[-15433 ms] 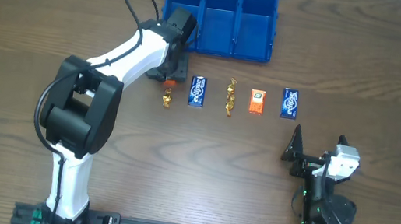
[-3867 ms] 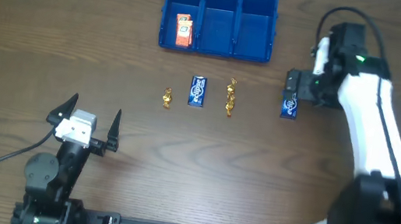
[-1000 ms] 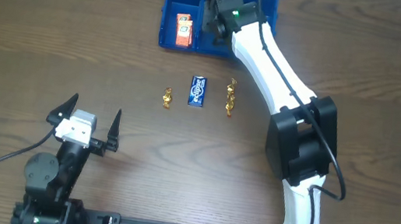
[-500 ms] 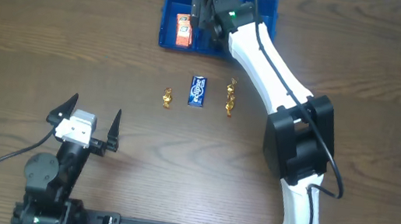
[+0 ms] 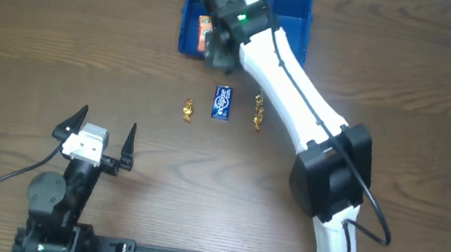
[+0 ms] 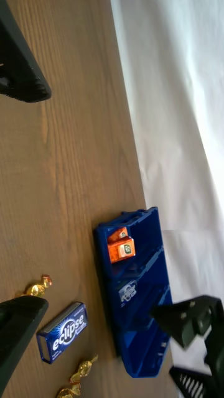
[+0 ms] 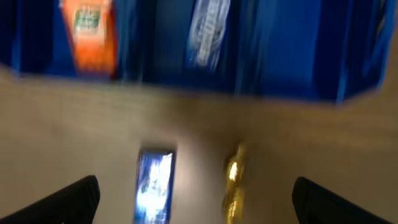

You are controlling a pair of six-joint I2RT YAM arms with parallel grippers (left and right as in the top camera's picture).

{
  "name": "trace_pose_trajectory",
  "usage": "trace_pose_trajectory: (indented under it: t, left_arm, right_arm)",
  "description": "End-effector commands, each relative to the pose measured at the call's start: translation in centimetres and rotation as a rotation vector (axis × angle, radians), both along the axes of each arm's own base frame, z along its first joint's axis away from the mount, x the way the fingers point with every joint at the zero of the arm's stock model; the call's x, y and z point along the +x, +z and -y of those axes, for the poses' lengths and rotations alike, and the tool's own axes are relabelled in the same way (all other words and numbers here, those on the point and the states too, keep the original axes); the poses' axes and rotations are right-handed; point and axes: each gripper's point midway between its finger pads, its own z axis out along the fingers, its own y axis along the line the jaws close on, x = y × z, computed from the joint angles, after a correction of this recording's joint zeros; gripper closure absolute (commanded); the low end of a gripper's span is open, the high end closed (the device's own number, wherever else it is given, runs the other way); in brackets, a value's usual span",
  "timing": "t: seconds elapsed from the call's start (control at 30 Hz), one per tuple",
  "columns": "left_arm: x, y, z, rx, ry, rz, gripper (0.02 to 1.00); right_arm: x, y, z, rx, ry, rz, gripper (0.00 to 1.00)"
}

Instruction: Sort Candies Into Trays

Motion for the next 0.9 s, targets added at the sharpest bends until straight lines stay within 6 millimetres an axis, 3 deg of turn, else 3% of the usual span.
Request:
trace_pose_trajectory:
  t: [0.03,0.5,0.77,0.9]
  left_arm:
    - [-0.2,-1.7,0.3,0.005,-0.019,-0.052,0.020]
    - [-0.2,-1.7,0.3,0.005,-0.019,-0.052,0.020]
    - [-0.2,-1.7,0.3,0.005,-0.019,-0.052,0.020]
    - [-0.2,-1.7,0.3,0.005,-0.019,-0.052,0.018]
  right_arm:
    - [-2.4,-0.8,-1.4,0.044,-0.028,-0.048,0.001]
    - [-4.2,-10.3,-2.7,0.070,-0.055,-0.146,0.001]
    - [-4.6,-13.4,-2.5,0.038,-0.066,-0.192,0.064]
    - [-4.5,-13.9,-2.6,0.040,-0.076,-0.193,0.169]
